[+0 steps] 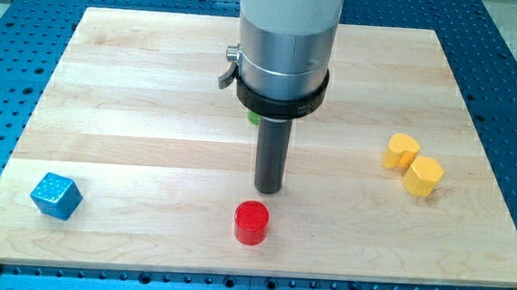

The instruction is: Keep red blocks at bottom center

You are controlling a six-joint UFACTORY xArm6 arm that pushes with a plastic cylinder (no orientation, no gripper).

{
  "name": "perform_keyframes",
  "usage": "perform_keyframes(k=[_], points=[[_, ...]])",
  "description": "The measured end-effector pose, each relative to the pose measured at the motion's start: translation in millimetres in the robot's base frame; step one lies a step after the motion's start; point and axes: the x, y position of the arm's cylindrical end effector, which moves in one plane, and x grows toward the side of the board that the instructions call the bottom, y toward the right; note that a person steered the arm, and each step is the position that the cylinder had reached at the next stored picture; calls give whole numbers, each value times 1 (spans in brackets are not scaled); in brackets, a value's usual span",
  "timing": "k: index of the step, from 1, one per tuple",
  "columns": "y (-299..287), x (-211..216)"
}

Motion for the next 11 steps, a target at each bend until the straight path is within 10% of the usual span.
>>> perform_keyframes(k=[3,7,8,10,11], points=[[87,62],[52,-264],[-17,-270],[-157,-112],[-171,-159]])
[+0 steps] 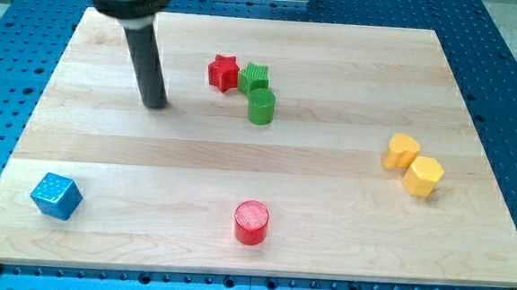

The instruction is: Keep red blocks at bottom center

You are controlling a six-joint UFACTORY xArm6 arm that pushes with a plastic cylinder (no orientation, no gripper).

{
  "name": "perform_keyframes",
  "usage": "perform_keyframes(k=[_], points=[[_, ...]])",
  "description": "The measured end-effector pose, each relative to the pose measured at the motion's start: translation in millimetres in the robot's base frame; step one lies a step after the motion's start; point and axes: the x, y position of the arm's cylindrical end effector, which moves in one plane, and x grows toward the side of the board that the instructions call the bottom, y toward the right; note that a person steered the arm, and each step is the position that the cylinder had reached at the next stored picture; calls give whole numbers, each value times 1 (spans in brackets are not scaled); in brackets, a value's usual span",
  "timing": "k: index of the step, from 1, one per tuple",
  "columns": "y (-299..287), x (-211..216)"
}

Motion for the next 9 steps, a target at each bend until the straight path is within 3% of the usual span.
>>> perform_keyframes(k=[1,2,3,4,5,7,8,9], points=[[38,-56],[73,-43],[72,40],[61,-4],[91,-54],[158,-72],[171,-27],[103,0]])
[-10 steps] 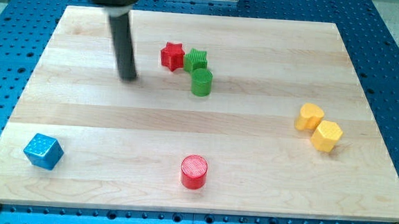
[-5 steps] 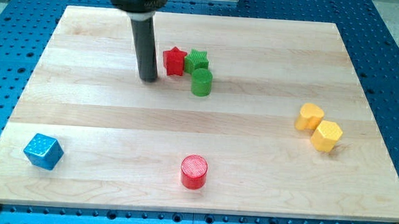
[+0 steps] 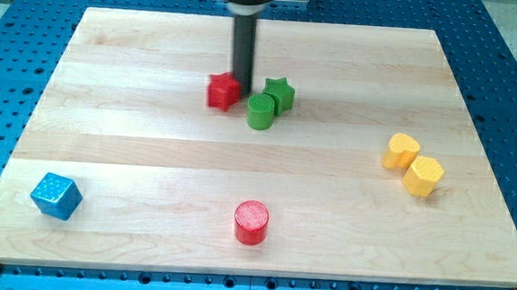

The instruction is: Keep red blocks at bottom center

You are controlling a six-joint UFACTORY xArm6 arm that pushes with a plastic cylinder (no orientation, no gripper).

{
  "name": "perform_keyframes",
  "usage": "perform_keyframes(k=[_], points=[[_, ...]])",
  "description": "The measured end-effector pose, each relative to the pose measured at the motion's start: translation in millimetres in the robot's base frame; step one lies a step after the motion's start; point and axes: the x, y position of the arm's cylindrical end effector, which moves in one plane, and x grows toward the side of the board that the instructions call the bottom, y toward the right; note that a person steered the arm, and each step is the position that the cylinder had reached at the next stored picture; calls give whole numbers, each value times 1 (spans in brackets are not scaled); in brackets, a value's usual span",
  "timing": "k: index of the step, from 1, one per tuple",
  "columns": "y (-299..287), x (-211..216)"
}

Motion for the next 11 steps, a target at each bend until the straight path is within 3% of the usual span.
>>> perform_keyframes(k=[1,2,3,4,6,7,8,9,11], points=[[4,-49],[-35,22],[-8,103],[-1,77],[46,121],[20,76],[-2,135],[31,162],[32,143]])
